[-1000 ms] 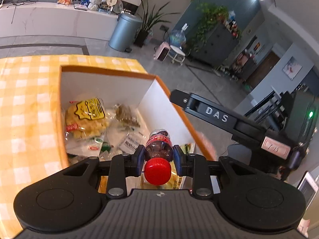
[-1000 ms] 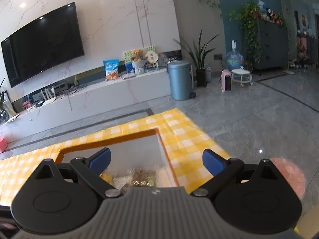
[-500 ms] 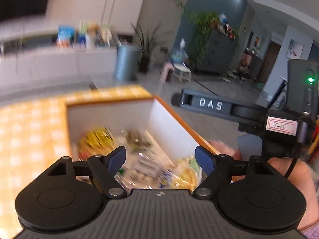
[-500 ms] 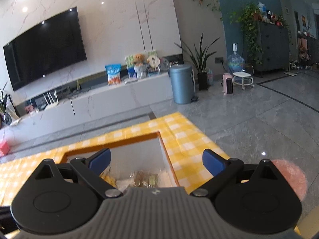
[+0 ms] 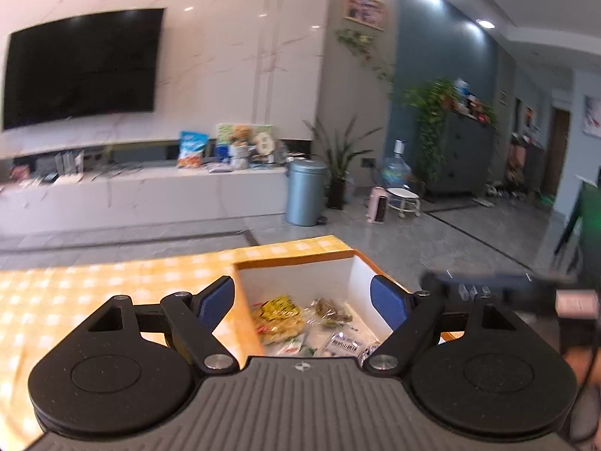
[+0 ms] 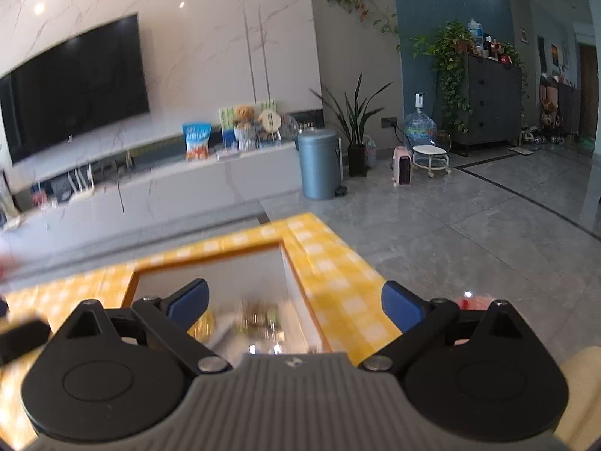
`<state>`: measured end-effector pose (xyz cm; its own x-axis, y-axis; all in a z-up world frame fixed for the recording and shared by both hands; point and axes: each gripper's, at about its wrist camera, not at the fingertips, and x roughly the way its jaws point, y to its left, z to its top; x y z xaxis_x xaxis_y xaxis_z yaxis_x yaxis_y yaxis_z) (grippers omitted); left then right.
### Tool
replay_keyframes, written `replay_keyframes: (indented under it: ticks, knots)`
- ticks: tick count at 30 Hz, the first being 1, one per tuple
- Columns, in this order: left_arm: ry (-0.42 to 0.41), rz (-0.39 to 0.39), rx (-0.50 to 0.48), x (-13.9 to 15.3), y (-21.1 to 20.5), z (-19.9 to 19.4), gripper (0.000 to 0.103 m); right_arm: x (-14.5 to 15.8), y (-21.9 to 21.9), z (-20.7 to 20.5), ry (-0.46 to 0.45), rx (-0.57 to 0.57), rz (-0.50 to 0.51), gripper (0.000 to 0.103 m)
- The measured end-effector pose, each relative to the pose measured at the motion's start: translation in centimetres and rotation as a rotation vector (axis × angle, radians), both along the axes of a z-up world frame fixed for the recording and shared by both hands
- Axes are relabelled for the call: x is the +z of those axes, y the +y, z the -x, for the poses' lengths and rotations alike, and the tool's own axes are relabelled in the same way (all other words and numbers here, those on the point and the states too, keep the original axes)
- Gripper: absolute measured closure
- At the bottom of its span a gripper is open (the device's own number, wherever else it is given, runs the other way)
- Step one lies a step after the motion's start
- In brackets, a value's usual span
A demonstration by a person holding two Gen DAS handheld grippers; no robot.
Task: Organize snacks
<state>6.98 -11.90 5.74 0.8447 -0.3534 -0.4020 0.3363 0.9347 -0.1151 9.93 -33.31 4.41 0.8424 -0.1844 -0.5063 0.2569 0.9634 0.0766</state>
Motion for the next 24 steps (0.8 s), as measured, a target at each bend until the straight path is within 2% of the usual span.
replay_keyframes:
  ticks: [3,6,10,15,20,24]
  knots:
    - [0.005,0.034,0.05,0.6,1.1,1.5,0.001,0.3,1.4,2.9,0.016,-0.012,0.026,0.005]
    - [0.007,0.051,0.088,0.5,2.0,2.2,0.0,-0.5,3.5,5.4,0.067,-0.013,0.098,0.004]
    - [0.026,0.019,0.153,-0.4,2.5,2.0,0.0,-2.3,5.7,7.7,0.105,0.013,0.07,0.004]
    - [0.066,-0.085,0.203,-1.7,2.1,2.2,0.0,-4.2,8.8,7.9,0.15,0.085,0.079,0.004]
    - [0.094,-0.107,0.219,-3.4,2.6,2.7,0.0,-5.3,10.1,7.9,0.158,0.123,0.042,0.004]
    - [0.124,-0.117,0.22,-4.4,2.6,2.6,0.0,-6.0,10.6,7.7,0.167,0.132,0.052,0.004]
